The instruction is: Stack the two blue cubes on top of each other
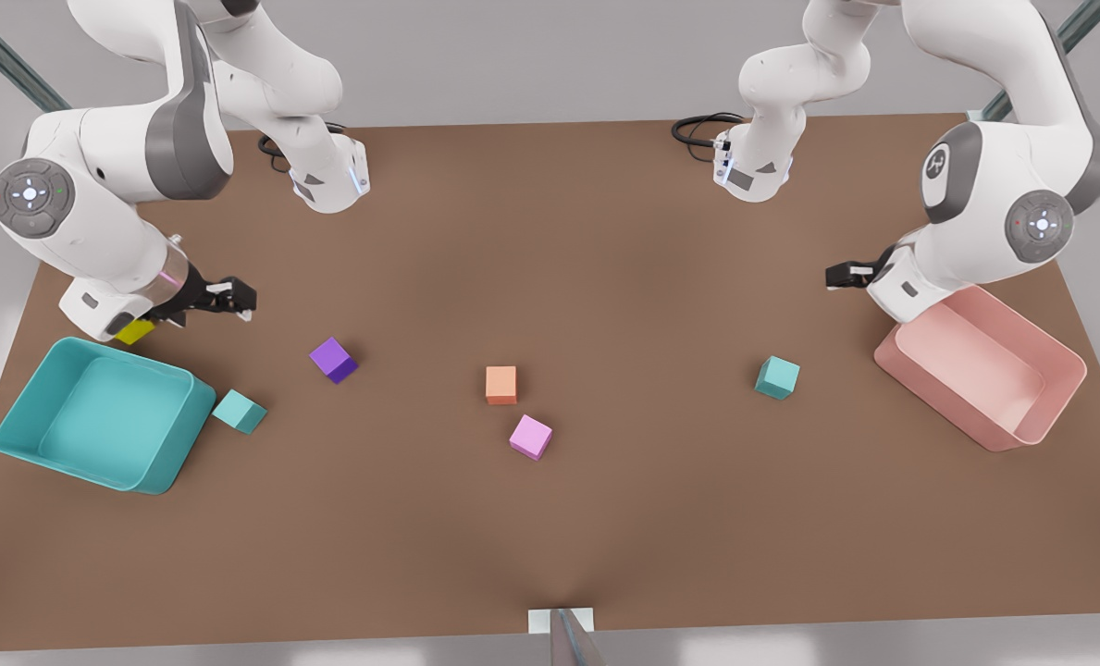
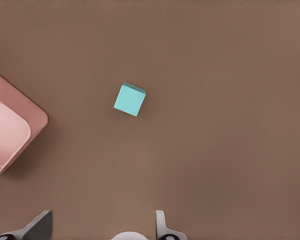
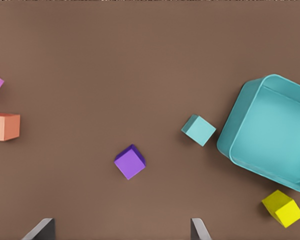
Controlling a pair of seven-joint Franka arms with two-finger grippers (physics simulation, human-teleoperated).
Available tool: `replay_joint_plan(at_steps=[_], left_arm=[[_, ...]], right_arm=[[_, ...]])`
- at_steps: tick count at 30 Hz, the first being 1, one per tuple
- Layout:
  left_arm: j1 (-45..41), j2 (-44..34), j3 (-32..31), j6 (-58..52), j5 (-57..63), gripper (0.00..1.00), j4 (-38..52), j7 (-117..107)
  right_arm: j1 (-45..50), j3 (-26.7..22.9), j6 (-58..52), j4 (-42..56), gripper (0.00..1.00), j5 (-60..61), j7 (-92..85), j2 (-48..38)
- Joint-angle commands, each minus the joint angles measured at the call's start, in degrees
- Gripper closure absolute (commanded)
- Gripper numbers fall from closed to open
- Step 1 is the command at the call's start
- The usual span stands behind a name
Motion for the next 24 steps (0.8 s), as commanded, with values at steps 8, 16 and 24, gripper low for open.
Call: replay_joint_plan(at_steps=[8, 16, 24], left_arm=[[0.1, 0.2, -0.1, 0.4, 0.0, 0.0, 0.0, -0.9], [0.2, 0.2, -0.1, -0.3, 0.0, 0.0, 0.0, -0.9], [0.2, 0.7, -0.1, -0.3, 0.0, 0.0, 0.0, -0.8]], right_arm=[[-2.0, -2.2, 8.7, 0.0, 0.0, -3.0, 6.0, 12.6], [-5.3, -2.3, 18.9, 1.6, 0.0, -2.5, 21.6, 23.4], [-9.8, -2.3, 34.7, -9.4, 0.0, 3.4, 22.6, 22.2]])
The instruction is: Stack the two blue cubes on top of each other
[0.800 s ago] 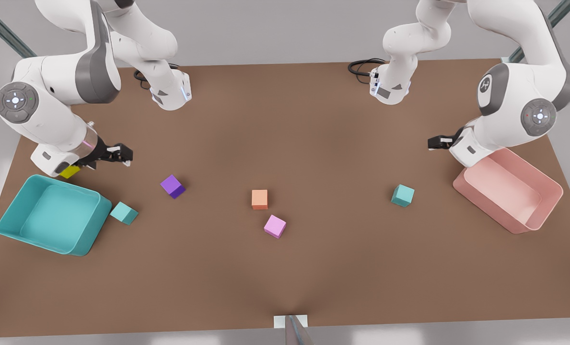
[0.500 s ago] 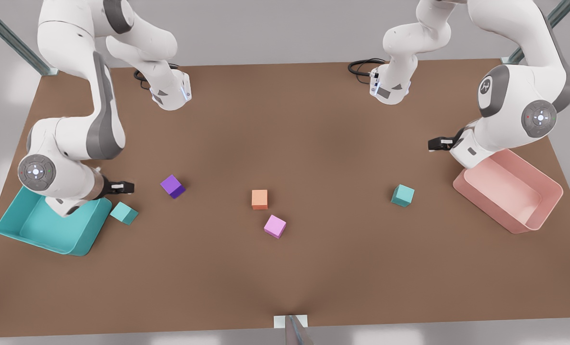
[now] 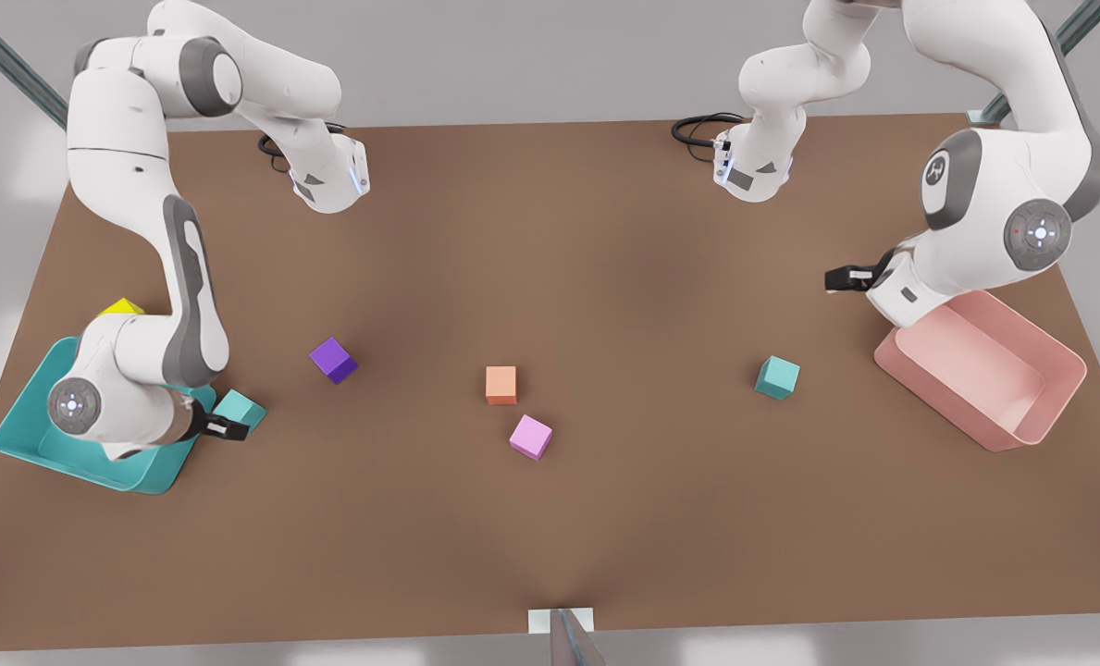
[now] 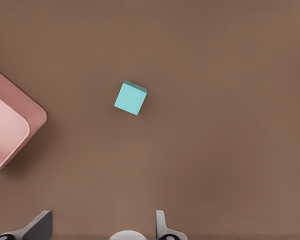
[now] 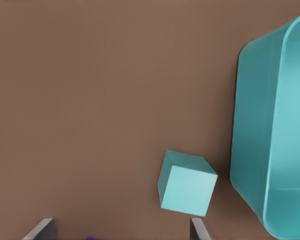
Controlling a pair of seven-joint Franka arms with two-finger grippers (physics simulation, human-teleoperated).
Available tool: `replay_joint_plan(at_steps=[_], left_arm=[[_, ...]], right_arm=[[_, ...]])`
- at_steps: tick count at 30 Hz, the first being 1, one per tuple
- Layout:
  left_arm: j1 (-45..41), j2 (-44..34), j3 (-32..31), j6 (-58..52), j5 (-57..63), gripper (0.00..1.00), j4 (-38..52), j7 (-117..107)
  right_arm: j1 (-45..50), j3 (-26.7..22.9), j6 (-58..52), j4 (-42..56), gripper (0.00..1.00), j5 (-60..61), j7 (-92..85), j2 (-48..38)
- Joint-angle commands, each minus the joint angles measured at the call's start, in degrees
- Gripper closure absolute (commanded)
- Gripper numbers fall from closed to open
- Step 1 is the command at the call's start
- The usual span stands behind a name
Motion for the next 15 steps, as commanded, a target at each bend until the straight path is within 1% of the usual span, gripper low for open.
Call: replay_joint_plan(at_steps=[1, 3, 8, 15], left_arm=[[0.0, 0.0, -0.1, -0.1, 0.0, 0.0, 0.0, -0.2], [0.0, 0.1, -0.1, -0.1, 0.0, 0.0, 0.0, -0.2], [0.1, 0.3, -0.1, -0.1, 0.0, 0.0, 0.0, -0.1], [0.1, 0.3, -0.1, -0.2, 0.0, 0.0, -0.1, -0.1]], right_arm=[[-0.2, 0.0, 8.3, -1.9, 0.0, 1.8, 11.4, -0.5], [-1.7, 0.0, 10.9, -4.9, 0.0, 3.5, 13.9, -1.2], [-2.7, 0.0, 11.2, -6.0, 0.0, 3.9, 19.4, 0.1], [-4.0, 0.1, 11.2, -10.3, 0.0, 4.1, 18.6, -0.8]])
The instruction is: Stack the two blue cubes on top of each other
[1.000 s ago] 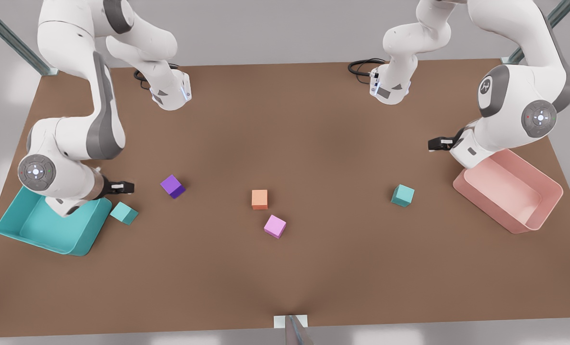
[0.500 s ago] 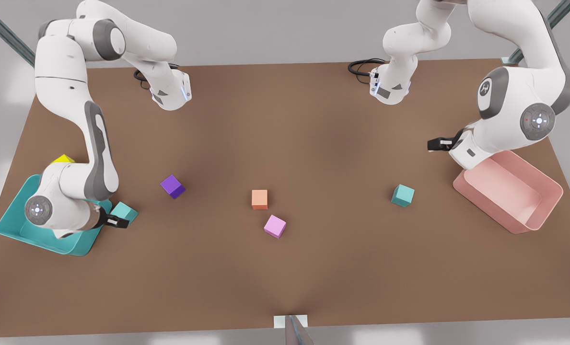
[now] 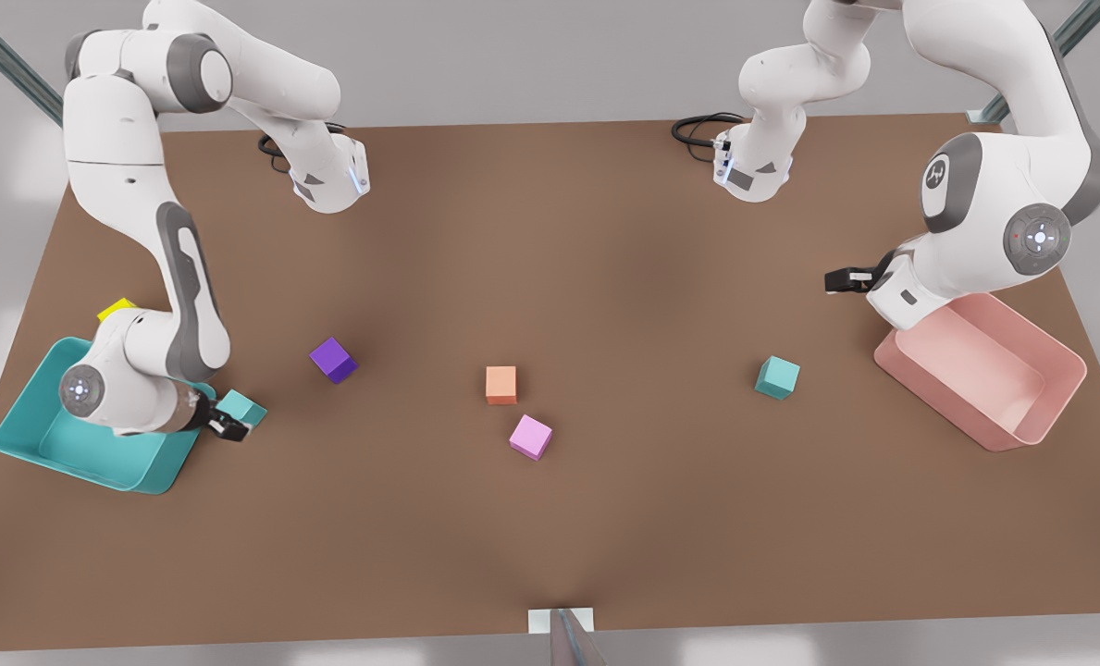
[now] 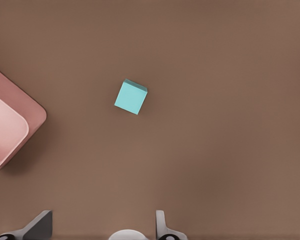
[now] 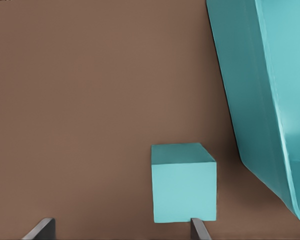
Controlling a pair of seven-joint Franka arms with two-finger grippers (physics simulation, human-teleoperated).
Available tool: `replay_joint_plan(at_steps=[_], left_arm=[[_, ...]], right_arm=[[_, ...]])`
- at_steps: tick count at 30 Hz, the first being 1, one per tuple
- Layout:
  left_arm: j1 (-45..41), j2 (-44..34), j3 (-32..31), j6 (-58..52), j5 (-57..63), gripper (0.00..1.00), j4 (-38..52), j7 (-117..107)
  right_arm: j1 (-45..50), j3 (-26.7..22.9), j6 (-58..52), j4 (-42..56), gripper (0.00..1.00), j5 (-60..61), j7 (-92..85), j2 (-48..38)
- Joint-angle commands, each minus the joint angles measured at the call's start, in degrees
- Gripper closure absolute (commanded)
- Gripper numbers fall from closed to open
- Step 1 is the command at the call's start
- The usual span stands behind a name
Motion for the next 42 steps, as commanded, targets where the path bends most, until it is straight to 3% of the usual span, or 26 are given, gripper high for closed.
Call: replay_joint_plan(at_steps=[1, 13, 26, 39, 42], left_arm=[[0.0, -0.1, -0.1, -0.1, 0.0, 0.0, 0.0, 0.0], [0.2, 0.4, -0.1, -0.1, 0.0, 0.0, 0.0, 0.1], [0.3, 0.7, -0.1, -0.1, 0.0, 0.0, 0.0, -0.1], [0.3, 0.8, -0.1, -0.9, 0.0, 0.0, 0.0, -0.2], [0.3, 0.8, -0.1, -0.9, 0.0, 0.0, 0.0, -0.2]], right_arm=[[-0.5, 0.0, 1.0, -0.8, 0.0, 0.2, 8.5, -0.2], [-1.9, 0.1, 6.8, -7.3, 0.0, 1.9, 6.1, -1.1], [-3.2, -0.2, 5.9, -5.5, 0.0, 1.2, -12.0, 0.6], [-3.8, -0.2, 6.3, -5.2, 0.0, 1.2, -11.3, 2.9], [-3.8, -0.2, 6.3, -4.8, 0.09, 1.2, -11.7, 3.5]])
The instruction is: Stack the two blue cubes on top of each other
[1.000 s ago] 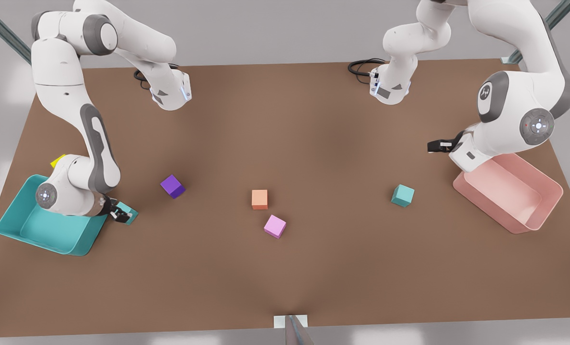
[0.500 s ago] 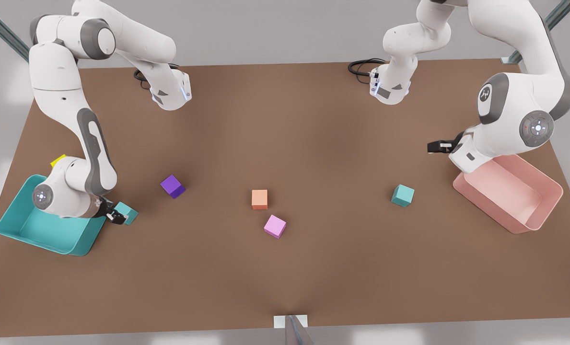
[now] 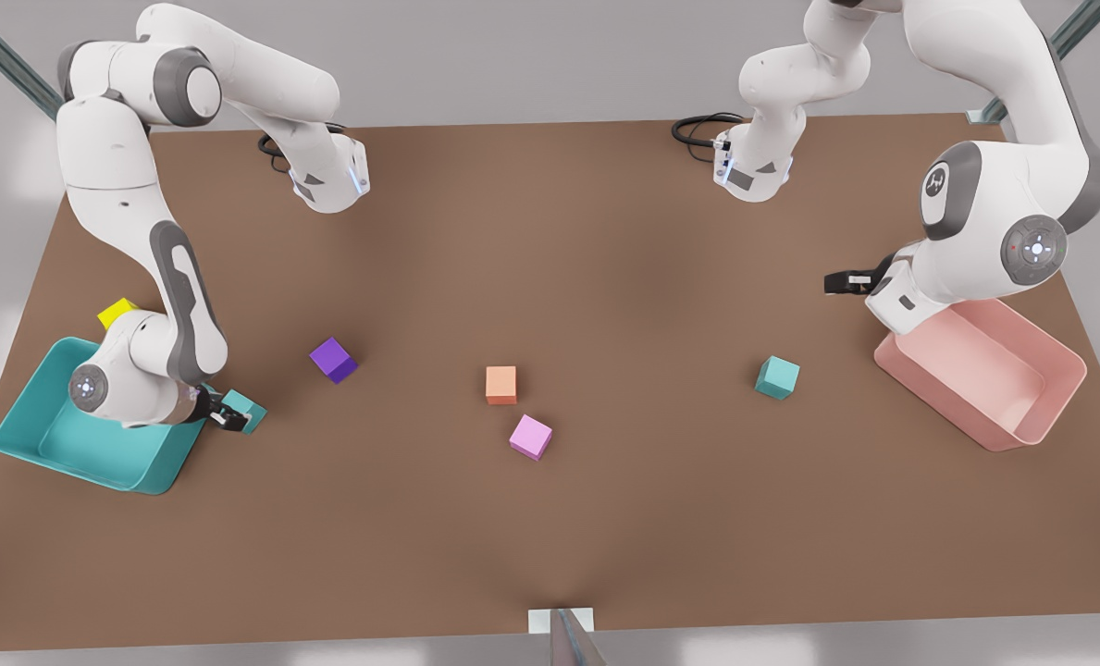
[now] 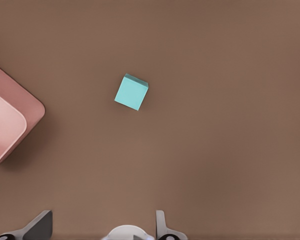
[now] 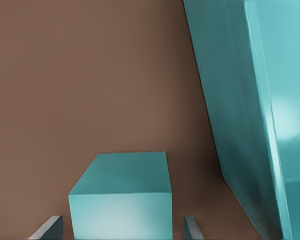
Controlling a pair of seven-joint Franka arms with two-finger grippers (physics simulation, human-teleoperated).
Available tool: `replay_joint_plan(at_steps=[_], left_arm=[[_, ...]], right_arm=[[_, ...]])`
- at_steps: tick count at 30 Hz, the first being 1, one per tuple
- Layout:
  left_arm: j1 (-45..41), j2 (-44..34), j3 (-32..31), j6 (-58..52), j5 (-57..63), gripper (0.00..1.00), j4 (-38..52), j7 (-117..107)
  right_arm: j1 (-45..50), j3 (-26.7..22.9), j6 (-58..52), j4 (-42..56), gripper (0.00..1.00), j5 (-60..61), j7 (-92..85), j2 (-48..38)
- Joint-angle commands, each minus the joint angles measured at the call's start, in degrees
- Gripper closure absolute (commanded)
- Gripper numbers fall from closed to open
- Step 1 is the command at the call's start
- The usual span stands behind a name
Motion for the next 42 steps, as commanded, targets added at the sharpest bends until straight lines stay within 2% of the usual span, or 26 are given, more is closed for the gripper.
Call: replay_joint_plan(at_steps=[1, 26, 28, 34, 39, 42], left_arm=[[0.0, -0.1, -0.1, -0.1, 0.0, 0.0, 0.0, -0.1], [0.1, 1.2, -0.1, -0.1, 0.0, 0.0, 0.0, -0.1], [0.1, 1.2, -0.1, -0.2, 0.0, 0.0, 0.0, -0.1], [0.1, 1.4, 0.0, -0.1, 0.0, 0.0, 0.0, -0.1], [0.1, 1.4, 0.0, -1.0, 0.0, 0.0, 0.1, -0.2], [0.1, 1.4, -0.1, -0.9, 0.2, 0.0, 0.1, -0.2]], right_arm=[[0.1, 0.0, 0.1, 0.1, 0.09, 0.1, -5.0, 0.1], [0.7, 0.0, 0.2, 3.4, 0.13, -0.1, -4.4, 3.8], [0.7, 0.1, 0.2, 3.4, 0.14, -0.6, -4.4, 3.9], [1.2, 0.1, 0.2, 3.6, 0.27, -1.4, -4.4, 4.2], [1.5, 0.3, -0.4, 5.3, 0.28, -1.4, -4.3, 4.2], [4.6, 0.4, -7.1, 11.2, 0.28, -1.1, -4.0, 3.9]])
